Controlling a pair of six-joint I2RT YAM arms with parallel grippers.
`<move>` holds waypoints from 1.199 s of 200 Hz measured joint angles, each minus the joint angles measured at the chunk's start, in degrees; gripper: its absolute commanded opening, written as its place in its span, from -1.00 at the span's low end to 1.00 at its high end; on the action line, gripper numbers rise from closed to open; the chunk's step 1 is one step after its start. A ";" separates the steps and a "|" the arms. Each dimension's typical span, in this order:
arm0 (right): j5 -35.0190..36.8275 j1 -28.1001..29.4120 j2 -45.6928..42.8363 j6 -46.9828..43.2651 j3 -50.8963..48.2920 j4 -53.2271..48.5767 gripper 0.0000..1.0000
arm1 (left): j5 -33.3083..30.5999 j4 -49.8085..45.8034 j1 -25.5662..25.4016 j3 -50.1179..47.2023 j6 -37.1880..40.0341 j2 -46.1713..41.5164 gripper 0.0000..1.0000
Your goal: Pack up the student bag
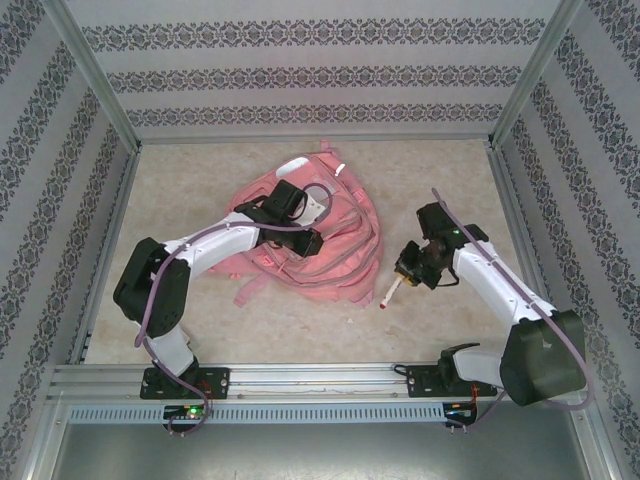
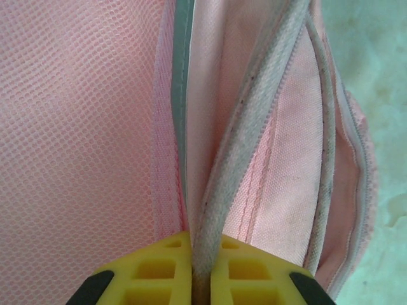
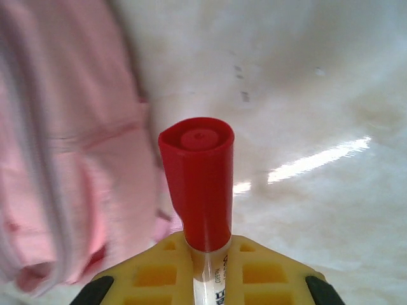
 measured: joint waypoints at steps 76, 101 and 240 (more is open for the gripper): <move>-11.69 4.72 9.64 8.61 10.49 11.45 -1.00 | 5.29 0.44 0.94 0.79 -1.38 0.02 -0.87; -13.00 4.98 12.37 11.74 10.51 15.43 -1.00 | 4.04 0.09 0.94 0.94 -1.07 0.04 -1.00; -5.70 12.41 27.17 32.85 13.18 42.14 -0.17 | -5.46 3.63 0.94 1.75 -6.51 -9.11 -1.00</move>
